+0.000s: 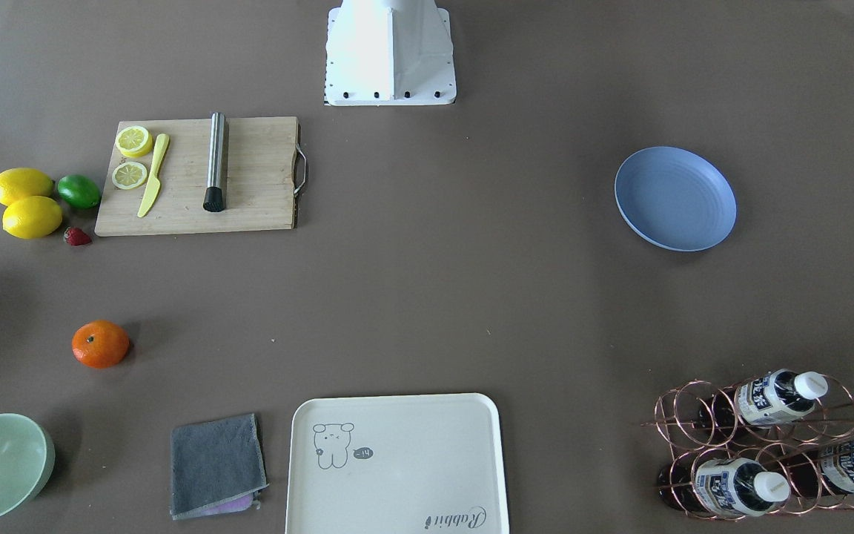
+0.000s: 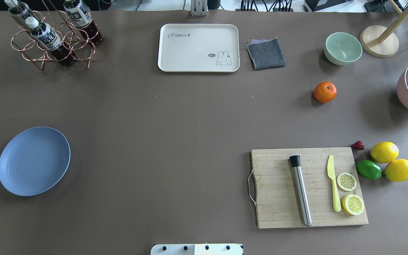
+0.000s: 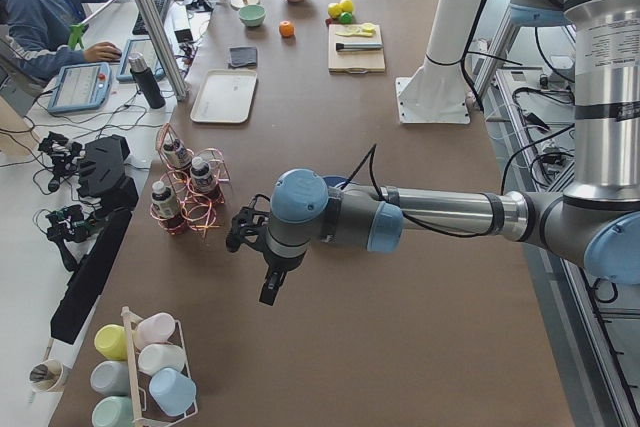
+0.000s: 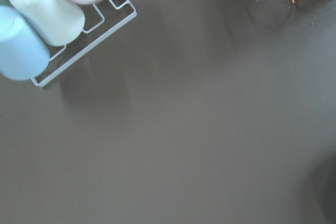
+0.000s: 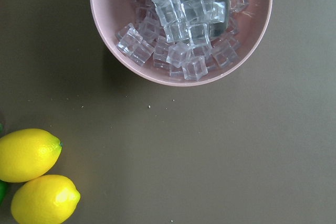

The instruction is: Pick orange to plate

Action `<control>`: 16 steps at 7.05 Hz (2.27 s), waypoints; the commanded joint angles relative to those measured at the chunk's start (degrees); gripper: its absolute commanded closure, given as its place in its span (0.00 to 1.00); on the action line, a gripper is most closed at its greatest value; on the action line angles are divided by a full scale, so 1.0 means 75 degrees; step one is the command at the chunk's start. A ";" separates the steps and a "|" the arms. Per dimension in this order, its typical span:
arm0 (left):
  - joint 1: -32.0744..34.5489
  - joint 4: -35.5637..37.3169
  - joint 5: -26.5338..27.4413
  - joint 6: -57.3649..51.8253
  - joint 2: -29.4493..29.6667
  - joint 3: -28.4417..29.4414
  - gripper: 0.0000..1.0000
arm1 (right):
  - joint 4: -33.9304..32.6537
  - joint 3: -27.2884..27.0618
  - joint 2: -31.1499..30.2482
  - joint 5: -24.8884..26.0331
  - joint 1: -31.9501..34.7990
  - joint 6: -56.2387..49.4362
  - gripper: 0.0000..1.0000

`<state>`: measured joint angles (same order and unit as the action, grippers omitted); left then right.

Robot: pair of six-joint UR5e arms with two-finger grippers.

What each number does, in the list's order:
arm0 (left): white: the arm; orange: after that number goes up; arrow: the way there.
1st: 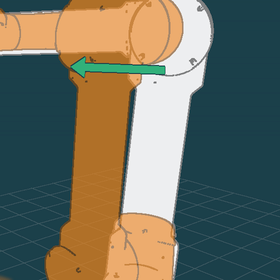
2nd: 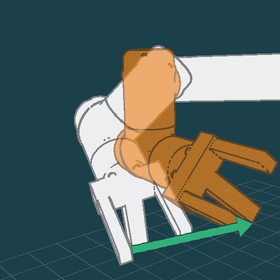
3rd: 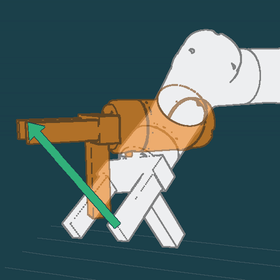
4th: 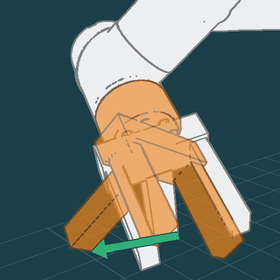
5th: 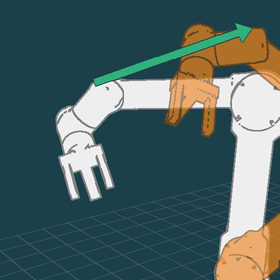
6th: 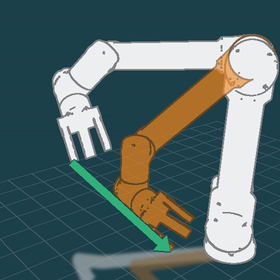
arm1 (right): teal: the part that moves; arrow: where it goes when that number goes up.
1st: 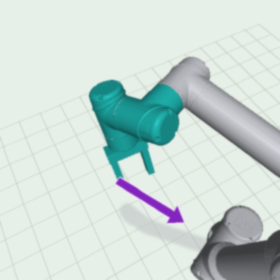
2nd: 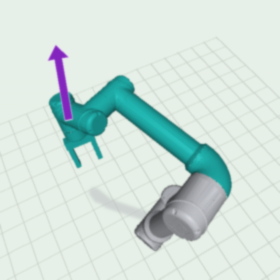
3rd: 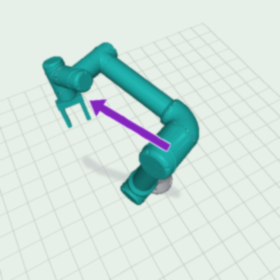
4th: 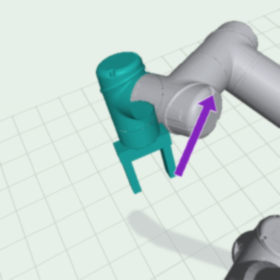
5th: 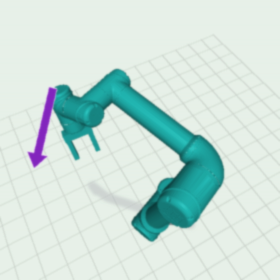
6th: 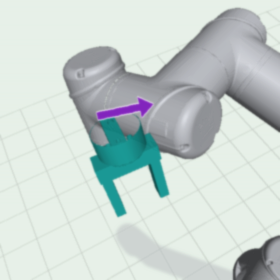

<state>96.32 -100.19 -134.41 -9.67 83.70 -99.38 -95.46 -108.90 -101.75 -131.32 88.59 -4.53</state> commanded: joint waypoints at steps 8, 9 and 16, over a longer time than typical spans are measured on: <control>-0.3672 -0.5175 -0.0747 0.5535 -0.0484 0.0896 0.02 | 0.4452 0.0118 -0.0015 0.0726 -0.2644 0.5568 0.00; -0.4213 -0.6121 -0.0387 0.6297 -0.0485 0.1271 0.02 | 0.4675 0.0118 -0.0015 0.0856 -0.2915 0.5828 0.00; -0.5718 -0.8146 0.0566 0.7676 -0.0461 0.2118 0.16 | 0.4713 0.0083 -0.0026 0.0927 -0.3012 0.5831 0.00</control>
<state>53.84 -160.95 -130.37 47.85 80.24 -83.80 -60.12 -108.22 -101.95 -124.62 66.01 39.20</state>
